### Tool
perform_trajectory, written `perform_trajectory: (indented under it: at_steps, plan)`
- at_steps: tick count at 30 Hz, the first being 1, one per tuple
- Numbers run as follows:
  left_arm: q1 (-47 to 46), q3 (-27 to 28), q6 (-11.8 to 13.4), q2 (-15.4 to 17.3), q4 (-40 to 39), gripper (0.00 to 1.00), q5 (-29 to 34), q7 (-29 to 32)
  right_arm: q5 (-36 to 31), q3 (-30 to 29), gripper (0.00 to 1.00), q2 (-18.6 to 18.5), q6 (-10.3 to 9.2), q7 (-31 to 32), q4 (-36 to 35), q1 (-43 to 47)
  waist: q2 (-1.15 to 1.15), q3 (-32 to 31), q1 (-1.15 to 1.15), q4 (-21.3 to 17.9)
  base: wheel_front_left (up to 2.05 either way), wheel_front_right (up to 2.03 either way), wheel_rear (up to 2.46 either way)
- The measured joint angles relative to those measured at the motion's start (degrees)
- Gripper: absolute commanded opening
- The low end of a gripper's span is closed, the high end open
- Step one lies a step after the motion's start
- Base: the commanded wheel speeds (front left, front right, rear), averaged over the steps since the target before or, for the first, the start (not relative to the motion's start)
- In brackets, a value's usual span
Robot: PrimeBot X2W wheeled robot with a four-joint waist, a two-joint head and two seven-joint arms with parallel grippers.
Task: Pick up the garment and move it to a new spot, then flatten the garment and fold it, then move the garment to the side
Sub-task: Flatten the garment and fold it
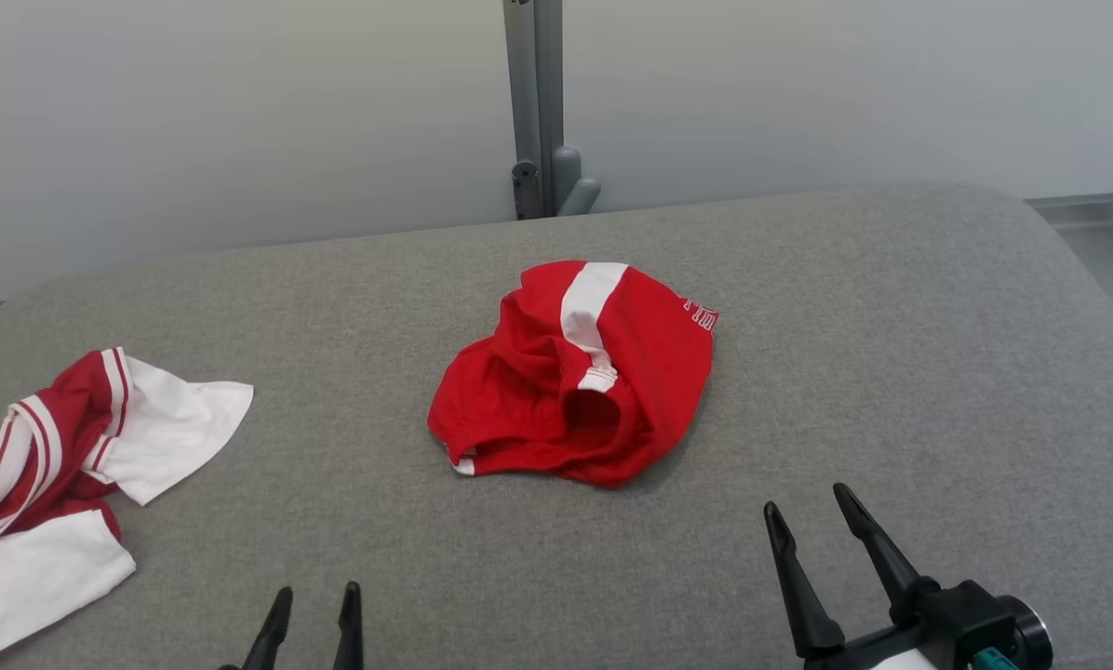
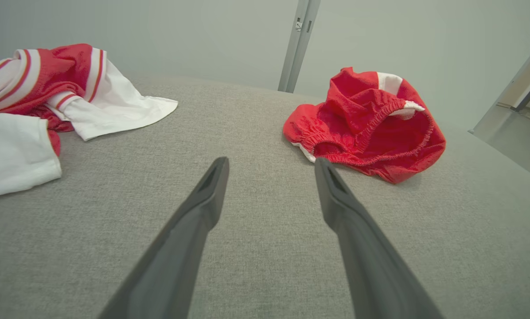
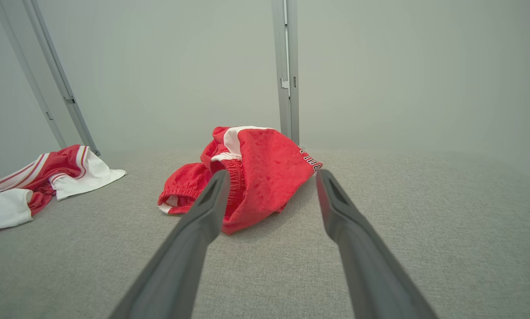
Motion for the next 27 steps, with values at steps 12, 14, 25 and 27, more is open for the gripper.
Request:
perform_trajectory:
  at_steps: [12,14,25,27]
  plan:
    - [-11.5,-17.1,0.0,4.6,3.5,1.0,-17.9,0.2,-0.9,0.4,1.0,0.0,0.0,0.0,-1.8,-0.4,0.0,4.5,0.0,-3.5,0.0,0.0,0.0]
    - [-14.4,-19.6,0.0,6.4,3.2,1.0,-20.6,1.1,-0.9,0.5,1.0,0.0,0.0,0.0,-2.3,-0.7,0.0,5.7,0.0,-4.0,0.0,0.0,0.0]
    - [-24.9,-29.2,0.0,14.8,-2.9,1.0,-32.1,5.4,-1.0,1.3,1.0,0.0,0.0,0.0,-6.3,-3.0,0.0,12.9,0.0,-6.5,0.0,0.0,0.0]
    - [-26.4,-30.7,0.0,16.3,-3.9,1.0,-33.9,5.8,-1.0,1.6,1.0,0.0,0.0,0.0,-6.7,-3.3,0.0,14.4,0.0,-6.9,0.0,0.0,0.0]
